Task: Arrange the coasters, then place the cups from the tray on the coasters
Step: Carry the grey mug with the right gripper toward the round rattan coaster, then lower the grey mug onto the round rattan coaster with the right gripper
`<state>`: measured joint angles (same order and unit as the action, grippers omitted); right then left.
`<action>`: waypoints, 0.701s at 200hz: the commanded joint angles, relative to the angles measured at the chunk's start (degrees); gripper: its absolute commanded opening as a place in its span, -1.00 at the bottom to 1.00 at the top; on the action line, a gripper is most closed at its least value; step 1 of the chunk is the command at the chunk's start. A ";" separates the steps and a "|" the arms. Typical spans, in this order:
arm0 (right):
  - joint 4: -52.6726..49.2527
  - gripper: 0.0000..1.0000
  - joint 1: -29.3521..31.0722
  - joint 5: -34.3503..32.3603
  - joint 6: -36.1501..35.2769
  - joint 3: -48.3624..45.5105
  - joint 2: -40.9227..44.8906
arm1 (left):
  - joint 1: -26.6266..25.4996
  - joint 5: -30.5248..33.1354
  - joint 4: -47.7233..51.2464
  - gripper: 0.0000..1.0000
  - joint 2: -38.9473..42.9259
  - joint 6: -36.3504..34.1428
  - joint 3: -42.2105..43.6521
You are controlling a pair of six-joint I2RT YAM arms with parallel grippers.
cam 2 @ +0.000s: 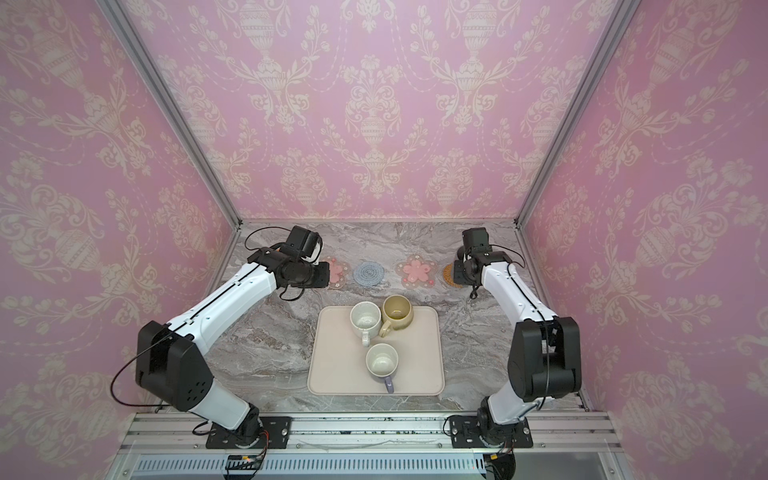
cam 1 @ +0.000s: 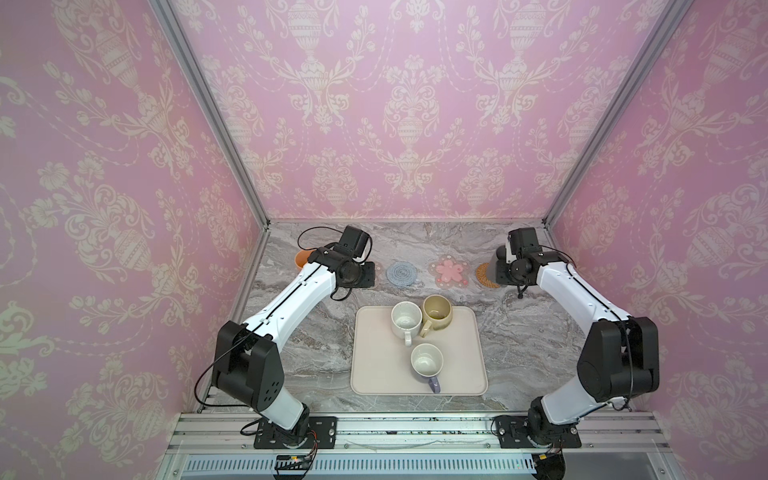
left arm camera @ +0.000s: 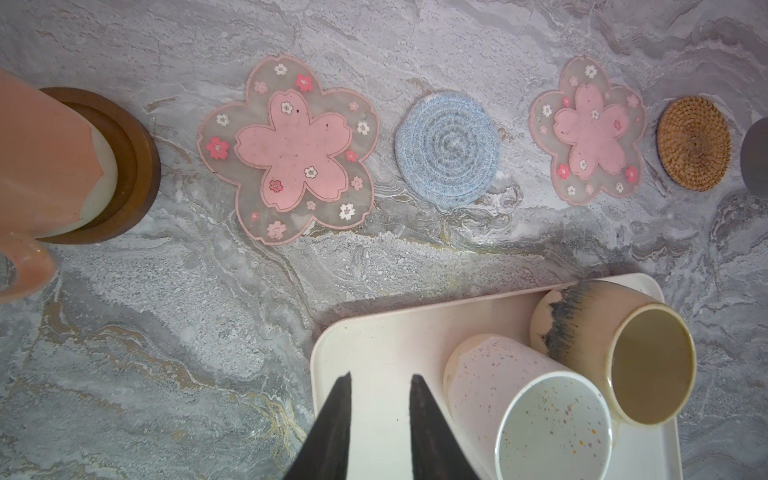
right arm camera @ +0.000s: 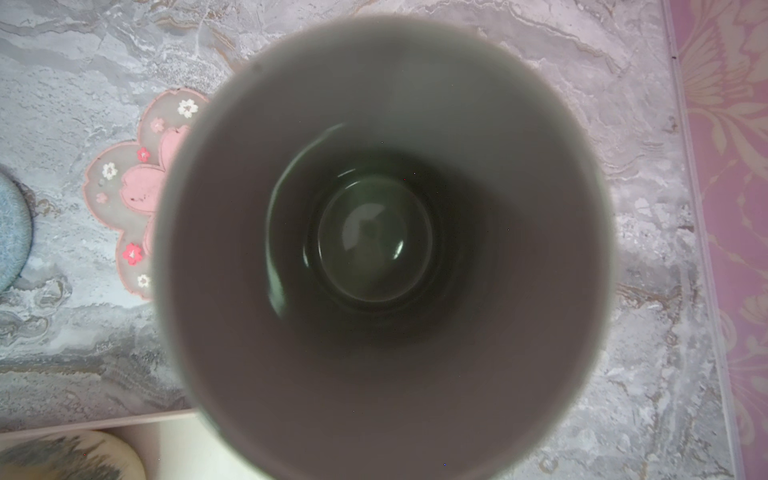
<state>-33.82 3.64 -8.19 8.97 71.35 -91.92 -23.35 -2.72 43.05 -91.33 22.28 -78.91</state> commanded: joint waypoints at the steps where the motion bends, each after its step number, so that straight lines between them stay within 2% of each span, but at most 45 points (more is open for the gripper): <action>1: 4.42 -1.00 -0.30 0.99 -1.94 4.15 -1.34 | 0.59 -1.32 1.44 -0.45 -1.78 -1.56 -2.74; 70: 4.78 -1.00 -0.42 0.51 -7.40 7.28 -6.65 | 1.03 -1.81 1.73 -0.45 -6.00 -1.50 -5.99; 140: 6.09 -1.00 -0.96 0.66 -9.18 7.04 -8.53 | 1.03 -2.55 1.30 -0.46 -8.05 -0.75 -7.43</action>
<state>-32.01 3.22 -7.20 1.23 75.79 -100.36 -22.65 -4.23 43.22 -98.50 21.93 -84.62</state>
